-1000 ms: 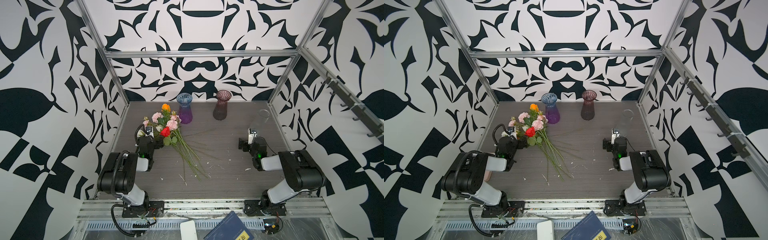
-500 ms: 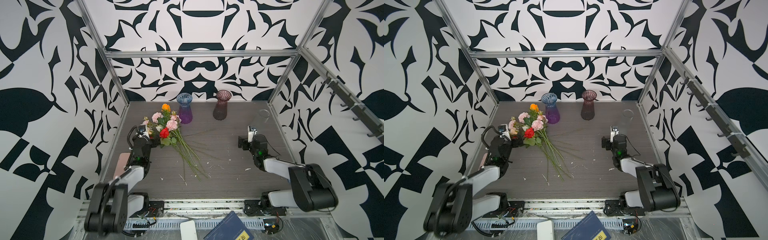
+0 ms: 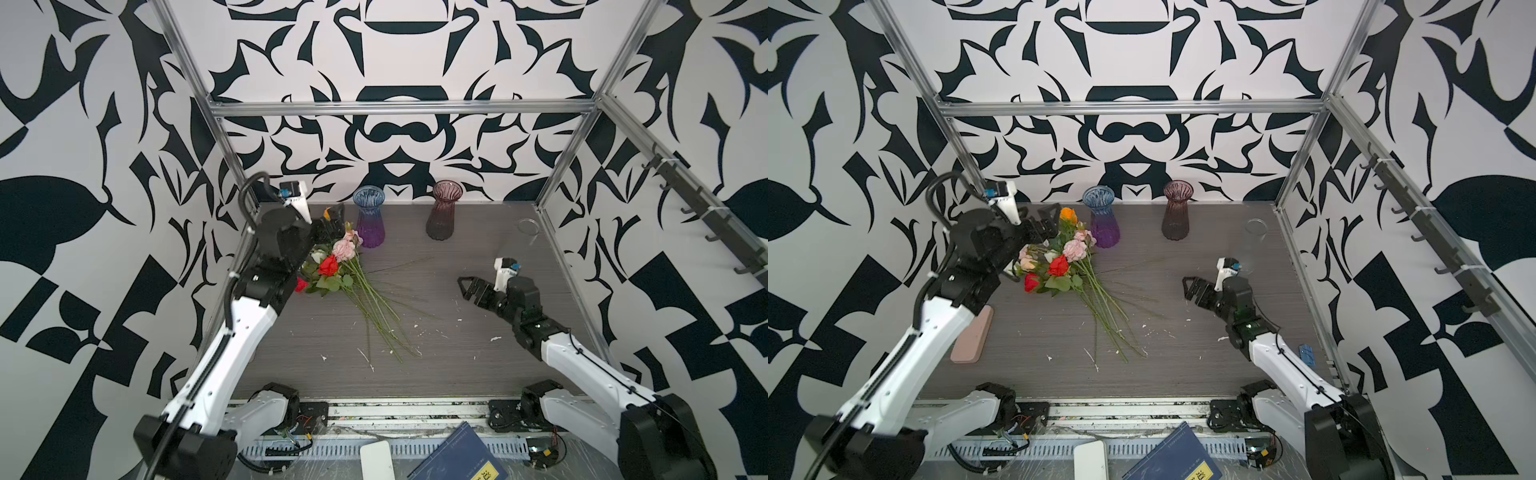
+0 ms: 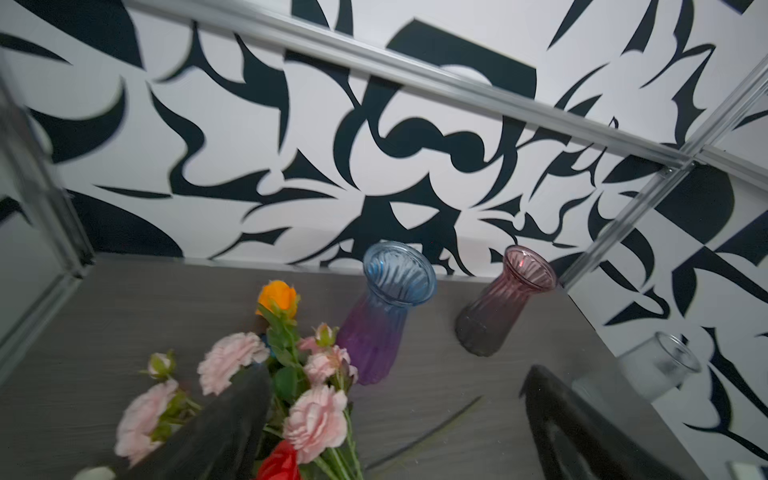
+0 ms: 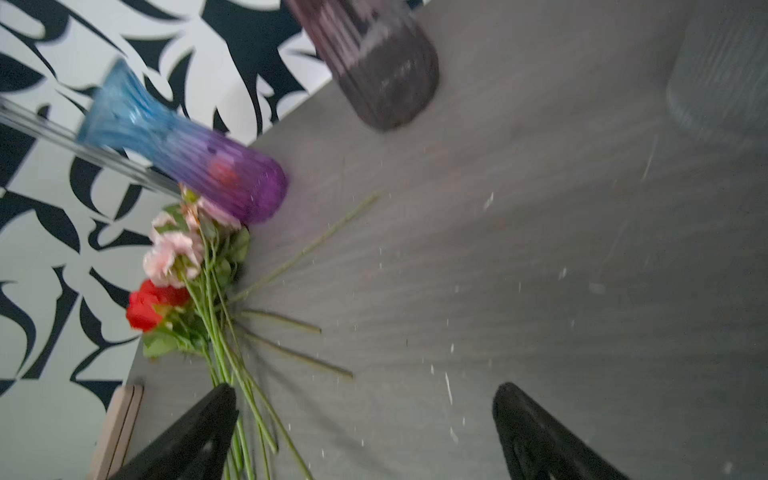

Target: Arrange the flowers into the vase

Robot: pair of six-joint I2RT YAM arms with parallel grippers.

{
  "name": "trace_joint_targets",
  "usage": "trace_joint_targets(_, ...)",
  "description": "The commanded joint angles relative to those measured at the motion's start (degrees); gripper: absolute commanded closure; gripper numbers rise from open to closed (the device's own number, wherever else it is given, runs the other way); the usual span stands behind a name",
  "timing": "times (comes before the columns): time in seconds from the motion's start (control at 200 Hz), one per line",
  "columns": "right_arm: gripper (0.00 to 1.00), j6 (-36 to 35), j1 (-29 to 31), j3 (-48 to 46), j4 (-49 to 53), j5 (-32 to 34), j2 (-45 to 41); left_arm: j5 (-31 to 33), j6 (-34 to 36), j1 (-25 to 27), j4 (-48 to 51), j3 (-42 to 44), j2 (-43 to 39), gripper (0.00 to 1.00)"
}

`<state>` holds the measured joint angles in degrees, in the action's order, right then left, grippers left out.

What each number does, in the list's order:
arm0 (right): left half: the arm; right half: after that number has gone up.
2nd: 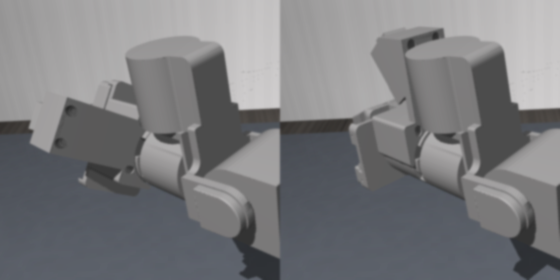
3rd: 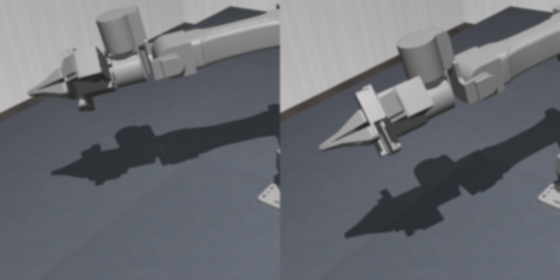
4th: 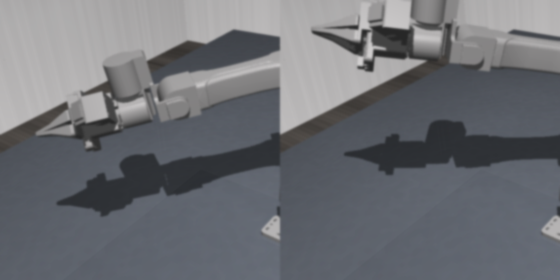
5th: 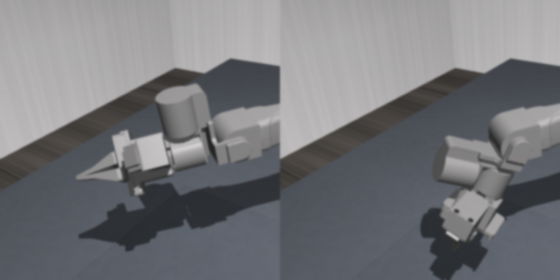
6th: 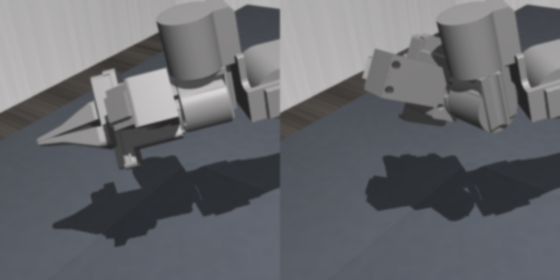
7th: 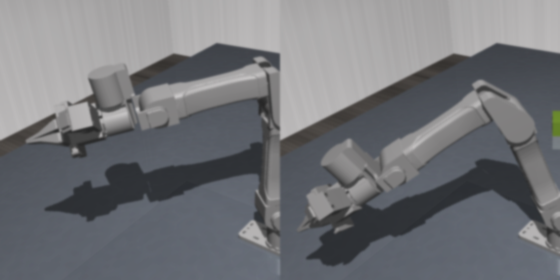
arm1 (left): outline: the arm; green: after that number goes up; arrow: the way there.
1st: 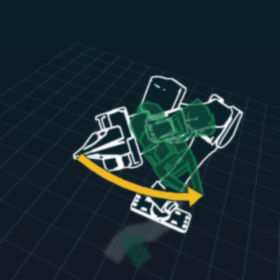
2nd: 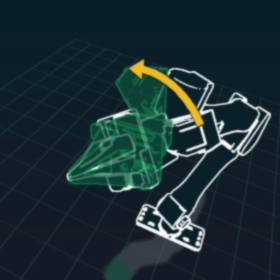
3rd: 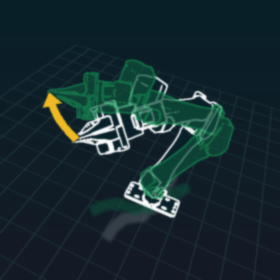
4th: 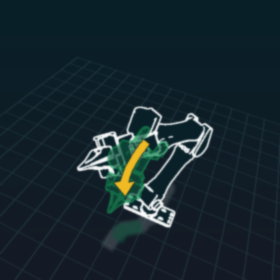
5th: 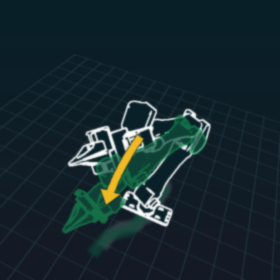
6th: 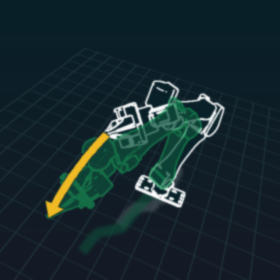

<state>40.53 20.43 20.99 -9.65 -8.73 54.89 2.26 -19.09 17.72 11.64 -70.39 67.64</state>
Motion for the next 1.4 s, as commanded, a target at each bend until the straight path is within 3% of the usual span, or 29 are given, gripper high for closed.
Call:
trace_joint_targets(0.0, 0.00, 3.8, 9.3, -0.3, 1.0, 7.8, -4.2, -6.9, -4.9, -1.2, 17.8, -6.1, 8.6, 0.01)
trace_joint_targets(0.075, 0.00, 5.7, 12.2, -1.6, -0.3, 8.4, -4.7, -8.9, -5.5, -2.7, 19.9, -9.3, 12.8, 0.00)
trace_joint_targets(0.265, 0.02, 8.3, 13.3, -3.0, 4.3, 11.9, -8.9, -19.4, -9.9, -7.8, 24.6, -16.5, 24.3, 0.14)
trace_joint_targets(0.48, 0.03, 8.5, 13.3, -2.8, 5.3, 12.8, -8.6, -23.2, -10.4, -8.8, 28.8, -27.0, 32.5, 0.27)
trace_joint_targets(0.565, 0.03, 8.4, 13.3, -2.3, 5.4, 12.7, -7.4, -23.9, -10.4, -8.9, 30.1, -31.5, 35.1, 0.34)
trace_joint_targets(0.65, 0.03, 8.5, 13.3, -2.0, 5.3, 12.6, -6.4, -24.4, -10.3, -8.9, 32.4, -37.4, 38.7, 0.49)
trace_joint_targets(0.74, 0.04, 8.8, 13.3, -2.0, 5.1, 12.8, -5.8, -24.6, -10.6, -8.9, 34.2, -44.6, 43.4, 0.56)
trace_joint_targets(0.845, 0.04, 9.1, 13.3, -2.3, 4.6, 12.9, -5.6, -24.0, -11.1, -8.7, 38.1, -53.3, 49.6, 0.58)
trace_joint_targets(1.25, 0.04, 9.9, 13.2, -4.0, 3.5, 13.6, -7.3, -21.8, -11.8, -6.0, 44.8, -70.2, 64.1, 0.60)
trace_joint_targets(1.315, 0.04, 10.1, 13.2, -4.1, 3.3, 13.7, -7.6, -21.4, -11.4, -5.4, 44.8, -69.4, 64.0, 0.66)
trace_joint_targets(1.395, 0.04, 10.2, 13.2, -4.3, 3.1, 13.7, -7.7, -20.6, -10.3, -4.4, 44.8, -67.6, 63.0, 0.80)
